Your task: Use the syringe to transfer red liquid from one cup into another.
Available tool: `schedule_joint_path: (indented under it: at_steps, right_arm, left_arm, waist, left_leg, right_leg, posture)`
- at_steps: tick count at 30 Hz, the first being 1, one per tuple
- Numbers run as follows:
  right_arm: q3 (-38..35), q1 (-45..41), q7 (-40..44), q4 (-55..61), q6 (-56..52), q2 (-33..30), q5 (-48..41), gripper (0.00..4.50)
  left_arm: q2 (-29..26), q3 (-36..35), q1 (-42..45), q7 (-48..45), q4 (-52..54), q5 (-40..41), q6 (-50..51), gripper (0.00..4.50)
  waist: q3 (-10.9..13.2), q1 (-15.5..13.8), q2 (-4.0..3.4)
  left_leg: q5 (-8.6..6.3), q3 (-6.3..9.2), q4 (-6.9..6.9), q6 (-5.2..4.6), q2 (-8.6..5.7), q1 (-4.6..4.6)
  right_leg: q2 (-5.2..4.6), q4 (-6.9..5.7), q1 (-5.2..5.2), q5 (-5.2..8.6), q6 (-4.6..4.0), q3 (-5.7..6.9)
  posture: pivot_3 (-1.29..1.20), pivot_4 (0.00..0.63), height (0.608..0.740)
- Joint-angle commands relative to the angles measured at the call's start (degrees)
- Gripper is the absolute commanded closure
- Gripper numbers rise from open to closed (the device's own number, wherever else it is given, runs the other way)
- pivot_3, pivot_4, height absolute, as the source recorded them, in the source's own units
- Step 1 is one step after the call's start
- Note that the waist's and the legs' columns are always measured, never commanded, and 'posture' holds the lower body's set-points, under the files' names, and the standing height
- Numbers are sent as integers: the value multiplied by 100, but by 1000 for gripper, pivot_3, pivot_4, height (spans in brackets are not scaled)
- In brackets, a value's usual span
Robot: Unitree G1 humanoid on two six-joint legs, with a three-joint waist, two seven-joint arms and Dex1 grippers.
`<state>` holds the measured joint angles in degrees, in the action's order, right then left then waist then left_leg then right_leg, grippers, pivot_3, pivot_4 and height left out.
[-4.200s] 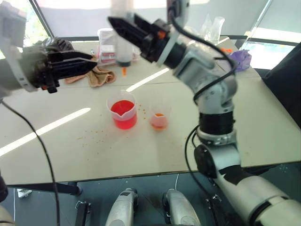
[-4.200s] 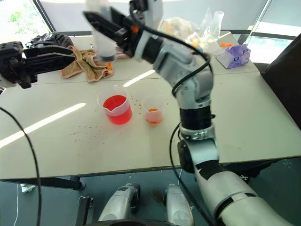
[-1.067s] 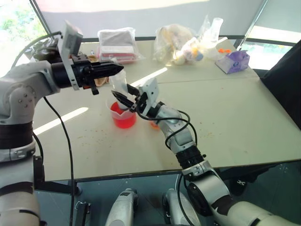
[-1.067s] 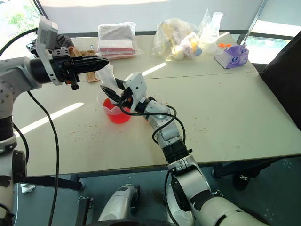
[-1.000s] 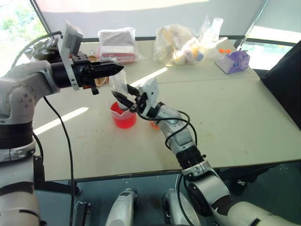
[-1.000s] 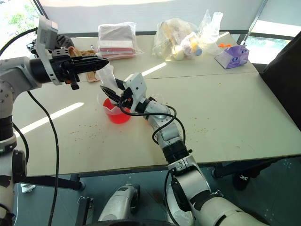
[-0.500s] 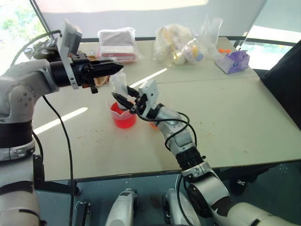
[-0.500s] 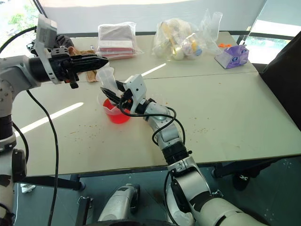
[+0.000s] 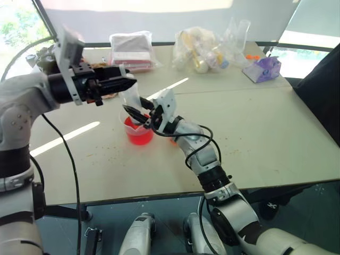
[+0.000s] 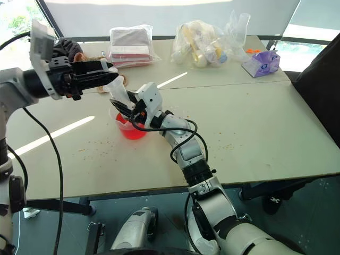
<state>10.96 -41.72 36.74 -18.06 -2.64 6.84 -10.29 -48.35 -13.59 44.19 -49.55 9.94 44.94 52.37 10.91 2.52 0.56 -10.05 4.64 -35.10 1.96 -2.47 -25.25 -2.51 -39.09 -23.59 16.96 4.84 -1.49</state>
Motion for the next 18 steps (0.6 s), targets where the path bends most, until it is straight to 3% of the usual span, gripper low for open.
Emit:
schedule_joint_path:
  at_steps: [1, 11, 18]
  right_arm:
    - [3, -330, -9, 370, 138, 120, -94, 3154]
    - [-305, -679, -189, 638, -3, -24, -255, 3154]
    - [-537, -706, -282, 1790, -835, -481, -570, 3154]
  left_arm:
    - [-140, -551, -176, 297, 209, 111, 39, 2171]
    - [-445, -1704, -1340, 769, 856, 622, 387, 2171]
    - [-282, -1278, -1019, 847, 567, 544, 31, 2171]
  waist:
    - [0, 1, 0]
    - [0, -13, 0]
    - [-3, -66, 5]
  left_leg:
    - [0, 0, 0, 0, 0, 0]
    - [0, 2, 2, 1, 0, 1]
    - [2, 9, 0, 4, -2, 0]
  right_leg:
    - [0, 0, 0, 0, 0, 0]
    - [-3, 0, -1, 0, 0, -4]
    - [-6, 1, 3, 0, -2, 1]
  posture:
    - [0, 150, 736]
    - [0, 150, 736]
    - [0, 150, 736]
